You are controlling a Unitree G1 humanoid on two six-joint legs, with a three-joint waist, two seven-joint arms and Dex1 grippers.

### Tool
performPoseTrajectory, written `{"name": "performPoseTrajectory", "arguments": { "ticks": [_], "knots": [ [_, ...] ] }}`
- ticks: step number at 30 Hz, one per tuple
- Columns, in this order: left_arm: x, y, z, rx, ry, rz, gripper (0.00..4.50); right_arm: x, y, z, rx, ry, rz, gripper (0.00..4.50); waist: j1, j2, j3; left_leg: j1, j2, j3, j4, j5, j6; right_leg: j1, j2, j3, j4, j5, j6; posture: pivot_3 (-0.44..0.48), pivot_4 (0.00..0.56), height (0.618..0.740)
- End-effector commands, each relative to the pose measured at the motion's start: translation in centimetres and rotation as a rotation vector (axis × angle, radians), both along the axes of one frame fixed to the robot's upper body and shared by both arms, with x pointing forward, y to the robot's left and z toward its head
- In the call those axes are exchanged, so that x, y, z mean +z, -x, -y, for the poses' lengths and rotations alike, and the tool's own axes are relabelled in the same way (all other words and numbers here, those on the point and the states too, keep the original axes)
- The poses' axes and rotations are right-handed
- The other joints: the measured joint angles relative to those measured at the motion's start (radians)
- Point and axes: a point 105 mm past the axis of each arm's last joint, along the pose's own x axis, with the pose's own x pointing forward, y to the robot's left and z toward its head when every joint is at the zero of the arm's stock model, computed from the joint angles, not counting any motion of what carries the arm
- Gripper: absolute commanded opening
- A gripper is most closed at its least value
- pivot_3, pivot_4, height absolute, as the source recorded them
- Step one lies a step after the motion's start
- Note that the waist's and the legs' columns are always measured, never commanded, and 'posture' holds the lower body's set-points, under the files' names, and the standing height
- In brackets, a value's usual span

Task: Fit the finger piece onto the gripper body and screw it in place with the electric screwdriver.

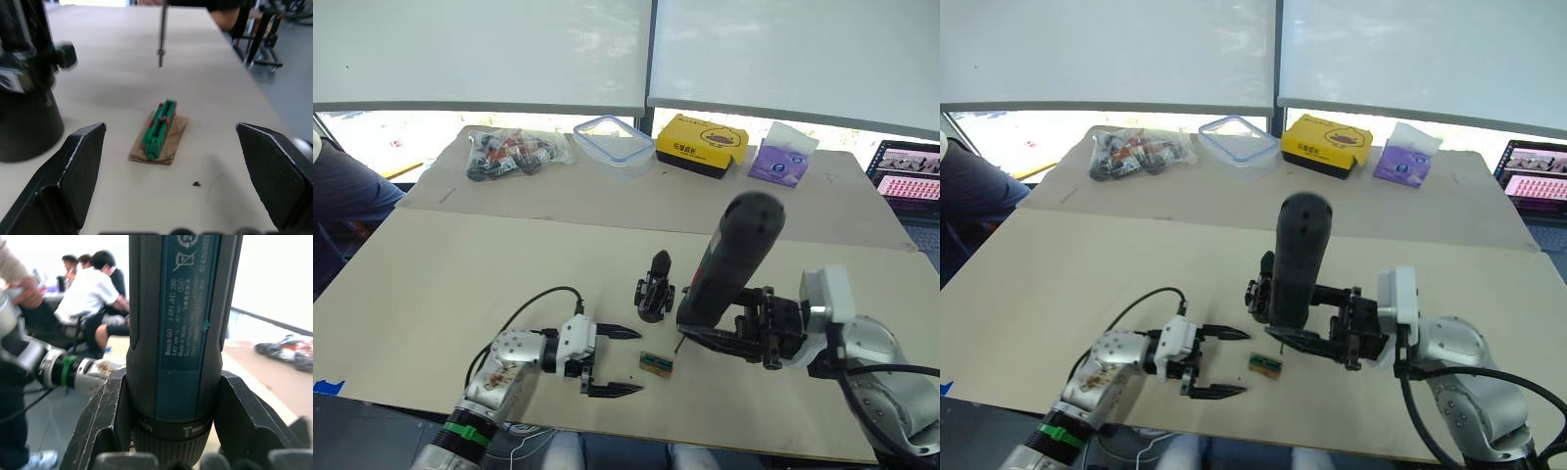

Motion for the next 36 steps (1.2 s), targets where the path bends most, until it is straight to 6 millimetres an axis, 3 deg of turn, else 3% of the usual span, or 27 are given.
{"name": "performPoseTrajectory", "arguments": {
  "ticks": [1, 7, 13, 19, 36],
  "knots": [
    [3.6, -0.1, -0.5, -0.015, 0.089, 0.037, 4.50, 2.8, 1.0, 0.5, 0.013, -0.019, 0.080, 1.93, 0.000, 0.000, 0.001, 0.000, 0.000, 0.000, 0.000, 0.000, 0.000, 0.000, 0.000, 0.000, 0.000, 0.000, 0.000, 0.000, 0.150, 0.740],
    [8.2, -1.4, -0.6, 0.085, 0.232, 0.022, 4.50, 4.9, -0.5, 1.7, -0.013, 0.001, 0.110, 1.93, 0.001, -0.002, 0.002, -0.001, 0.000, 0.000, 0.000, 0.001, 0.001, 0.000, 0.000, 0.000, 0.000, 0.000, 0.000, 0.000, 0.150, 0.740],
    [9.3, -2.6, -0.8, 0.172, 0.264, 0.001, 4.50, 6.4, -2.5, 1.8, -0.026, -0.031, 0.120, 1.93, -0.003, -0.003, 0.002, -0.001, 0.000, 0.000, 0.000, 0.001, 0.001, 0.000, 0.000, 0.000, 0.000, 0.000, 0.000, 0.000, 0.150, 0.740],
    [8.9, -3.7, -1.4, 0.266, 0.237, -0.006, 4.50, 7.4, -4.0, 0.7, -0.020, -0.051, 0.136, 1.93, -0.008, -0.003, 0.002, -0.002, 0.000, -0.001, 0.000, 0.001, 0.002, -0.002, 0.001, 0.000, 0.000, 0.000, 0.001, 0.000, 0.150, 0.740],
    [5.8, -4.7, -2.6, 0.433, 0.157, -0.018, 4.50, 6.7, -5.7, -1.5, 0.046, -0.067, 0.118, 1.93, -0.004, -0.003, 0.003, -0.003, 0.000, -0.001, -0.001, 0.001, 0.002, -0.003, 0.001, 0.000, 0.000, 0.000, 0.001, 0.000, 0.150, 0.740]
  ]
}}
